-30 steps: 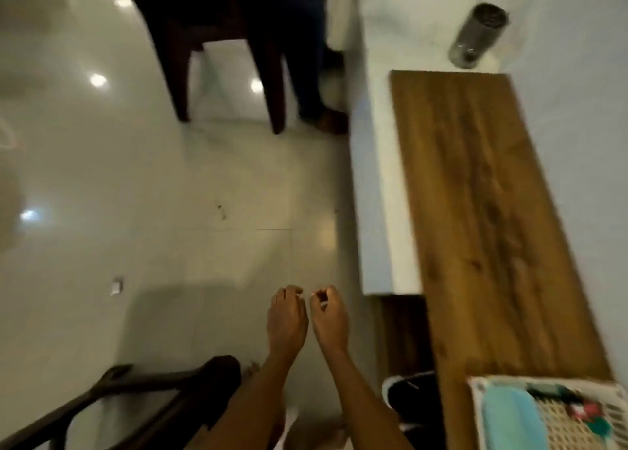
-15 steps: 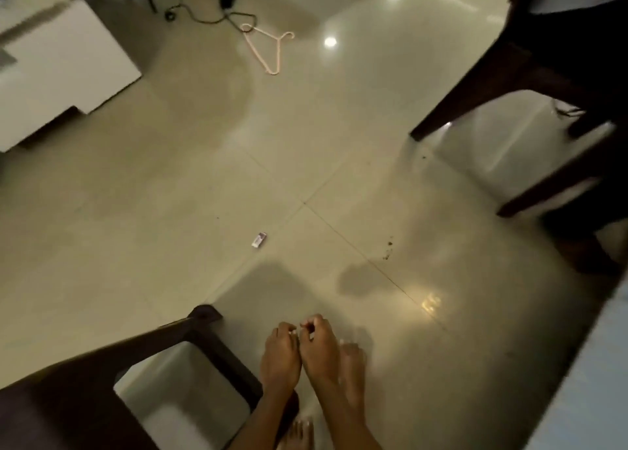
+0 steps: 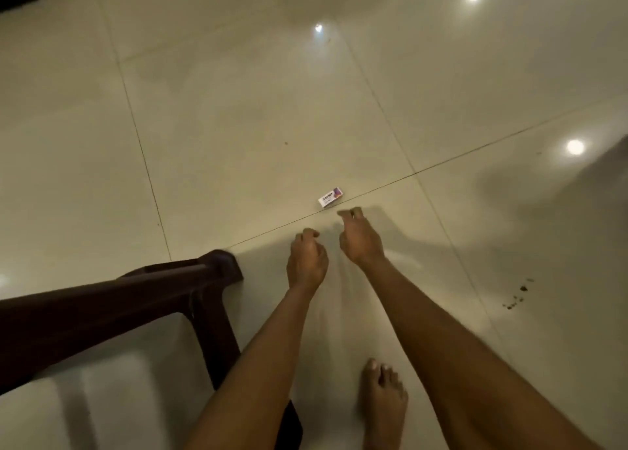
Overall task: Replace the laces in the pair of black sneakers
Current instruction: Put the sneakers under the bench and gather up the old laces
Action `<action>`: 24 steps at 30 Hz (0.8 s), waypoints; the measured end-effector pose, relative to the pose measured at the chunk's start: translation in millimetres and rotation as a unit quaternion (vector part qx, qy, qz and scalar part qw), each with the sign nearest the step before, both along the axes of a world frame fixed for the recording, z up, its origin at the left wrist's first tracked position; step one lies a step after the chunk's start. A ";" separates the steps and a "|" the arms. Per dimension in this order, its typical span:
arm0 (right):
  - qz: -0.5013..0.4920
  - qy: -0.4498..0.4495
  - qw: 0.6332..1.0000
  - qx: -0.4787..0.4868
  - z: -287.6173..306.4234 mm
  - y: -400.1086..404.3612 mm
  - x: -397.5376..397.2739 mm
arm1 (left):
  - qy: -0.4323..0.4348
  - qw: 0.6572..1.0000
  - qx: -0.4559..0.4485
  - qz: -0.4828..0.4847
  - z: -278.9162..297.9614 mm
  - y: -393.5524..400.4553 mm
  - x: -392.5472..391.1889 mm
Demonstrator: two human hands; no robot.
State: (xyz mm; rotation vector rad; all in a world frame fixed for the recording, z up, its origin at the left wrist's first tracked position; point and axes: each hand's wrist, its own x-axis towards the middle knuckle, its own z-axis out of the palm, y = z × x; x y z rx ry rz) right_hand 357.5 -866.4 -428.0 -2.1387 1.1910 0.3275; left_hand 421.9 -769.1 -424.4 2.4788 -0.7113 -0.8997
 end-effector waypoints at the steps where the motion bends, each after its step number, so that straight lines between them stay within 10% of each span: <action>1: 0.024 0.000 0.999 -0.025 -13.4 -8.9 12.8 | 0.000 1.000 -0.006 0.009 -14.0 -5.3 9.9; 11: 0.141 0.018 0.970 -0.195 -63.0 -47.0 55.5 | -0.066 0.994 -0.030 -0.087 -65.8 -2.0 31.8; 17: -0.131 -0.059 0.989 -0.041 7.1 15.4 -27.7 | -0.064 0.992 0.036 -0.102 -2.3 13.1 -15.2; 24: -0.450 -0.116 0.882 0.072 136.9 128.8 -158.9 | -0.021 0.970 0.079 -0.229 140.0 48.0 -123.2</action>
